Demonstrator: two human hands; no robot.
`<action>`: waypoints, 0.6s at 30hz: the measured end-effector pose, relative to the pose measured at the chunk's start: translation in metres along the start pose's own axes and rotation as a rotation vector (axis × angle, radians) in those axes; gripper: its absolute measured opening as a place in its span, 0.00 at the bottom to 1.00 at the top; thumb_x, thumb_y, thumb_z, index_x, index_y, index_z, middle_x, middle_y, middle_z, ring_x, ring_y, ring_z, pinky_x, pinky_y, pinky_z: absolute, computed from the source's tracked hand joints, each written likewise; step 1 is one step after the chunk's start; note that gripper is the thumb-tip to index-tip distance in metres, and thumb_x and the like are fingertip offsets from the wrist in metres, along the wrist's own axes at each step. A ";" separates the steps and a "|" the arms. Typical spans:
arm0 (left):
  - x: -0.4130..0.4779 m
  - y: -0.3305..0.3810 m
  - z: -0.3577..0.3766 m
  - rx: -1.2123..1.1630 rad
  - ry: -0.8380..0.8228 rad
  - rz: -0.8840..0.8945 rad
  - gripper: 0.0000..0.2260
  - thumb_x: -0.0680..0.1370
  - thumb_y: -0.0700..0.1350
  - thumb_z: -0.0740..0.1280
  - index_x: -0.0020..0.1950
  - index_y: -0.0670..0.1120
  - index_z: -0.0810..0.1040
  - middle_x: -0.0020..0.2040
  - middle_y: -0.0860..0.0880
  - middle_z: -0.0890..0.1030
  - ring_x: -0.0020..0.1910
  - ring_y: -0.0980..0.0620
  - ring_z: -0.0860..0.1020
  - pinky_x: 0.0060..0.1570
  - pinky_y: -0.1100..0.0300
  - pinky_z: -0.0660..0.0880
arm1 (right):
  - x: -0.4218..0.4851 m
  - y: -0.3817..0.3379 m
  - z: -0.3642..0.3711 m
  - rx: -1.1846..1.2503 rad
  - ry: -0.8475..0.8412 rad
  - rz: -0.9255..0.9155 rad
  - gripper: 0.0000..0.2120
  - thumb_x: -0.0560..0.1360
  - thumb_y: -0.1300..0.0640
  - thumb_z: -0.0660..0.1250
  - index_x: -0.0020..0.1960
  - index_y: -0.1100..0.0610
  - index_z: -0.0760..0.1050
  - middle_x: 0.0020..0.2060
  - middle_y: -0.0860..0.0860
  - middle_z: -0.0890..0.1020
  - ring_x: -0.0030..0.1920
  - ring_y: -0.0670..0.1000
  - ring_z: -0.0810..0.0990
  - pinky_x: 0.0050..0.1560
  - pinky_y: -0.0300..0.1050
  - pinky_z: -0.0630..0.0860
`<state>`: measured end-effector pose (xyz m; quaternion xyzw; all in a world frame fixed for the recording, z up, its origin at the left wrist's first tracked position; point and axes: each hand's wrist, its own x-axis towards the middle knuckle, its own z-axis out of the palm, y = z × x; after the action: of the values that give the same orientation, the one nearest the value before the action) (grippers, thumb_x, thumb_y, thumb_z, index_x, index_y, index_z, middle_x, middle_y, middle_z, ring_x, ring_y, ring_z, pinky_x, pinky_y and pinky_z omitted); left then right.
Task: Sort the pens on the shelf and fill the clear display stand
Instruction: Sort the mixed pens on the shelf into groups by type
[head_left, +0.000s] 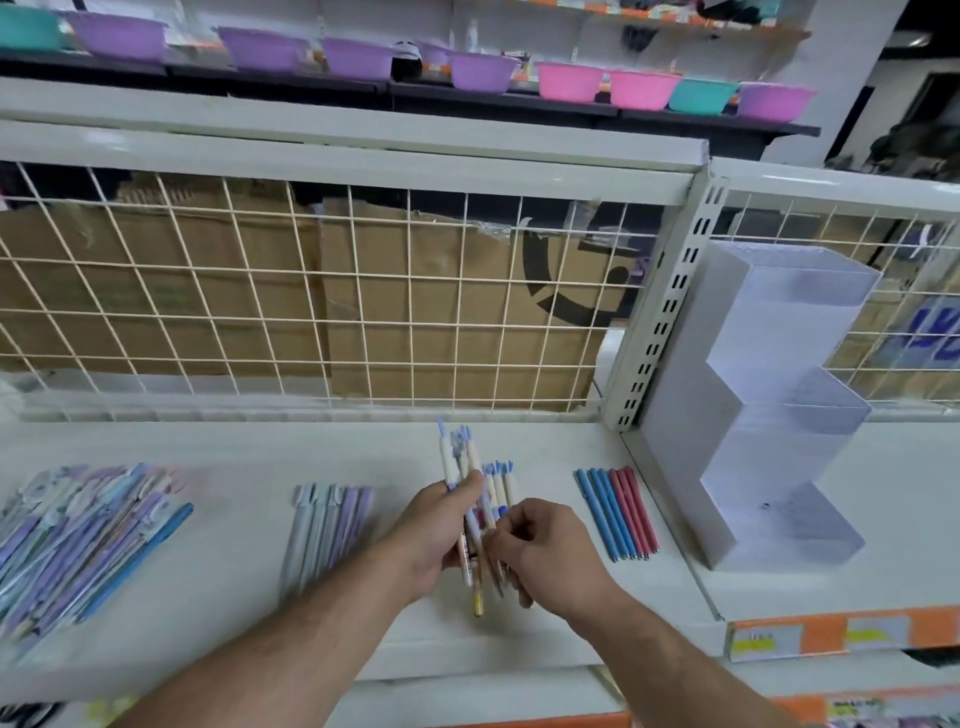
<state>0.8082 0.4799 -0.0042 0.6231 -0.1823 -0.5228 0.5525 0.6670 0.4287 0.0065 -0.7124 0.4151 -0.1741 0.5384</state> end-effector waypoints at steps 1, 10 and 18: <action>0.001 0.000 -0.002 0.004 0.043 -0.009 0.15 0.83 0.55 0.62 0.50 0.45 0.81 0.39 0.46 0.82 0.36 0.48 0.78 0.37 0.58 0.75 | 0.002 0.001 0.000 -0.024 0.015 0.003 0.05 0.74 0.60 0.68 0.42 0.61 0.77 0.27 0.53 0.80 0.23 0.51 0.75 0.26 0.46 0.75; 0.003 0.004 -0.042 -0.009 0.206 -0.049 0.09 0.80 0.48 0.66 0.45 0.45 0.81 0.32 0.50 0.78 0.37 0.50 0.74 0.37 0.59 0.68 | 0.030 0.009 0.026 -0.489 0.124 0.019 0.05 0.75 0.56 0.66 0.44 0.57 0.77 0.39 0.51 0.82 0.36 0.52 0.81 0.32 0.40 0.74; -0.001 0.005 -0.064 0.009 0.166 -0.059 0.09 0.80 0.47 0.65 0.42 0.46 0.79 0.31 0.49 0.78 0.30 0.52 0.74 0.36 0.61 0.69 | 0.033 0.012 0.046 -0.789 0.162 -0.034 0.05 0.77 0.51 0.61 0.46 0.51 0.66 0.35 0.45 0.71 0.36 0.50 0.73 0.32 0.41 0.66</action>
<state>0.8637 0.5112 -0.0095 0.6719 -0.1196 -0.4846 0.5472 0.7142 0.4307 -0.0272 -0.8552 0.4792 -0.0659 0.1861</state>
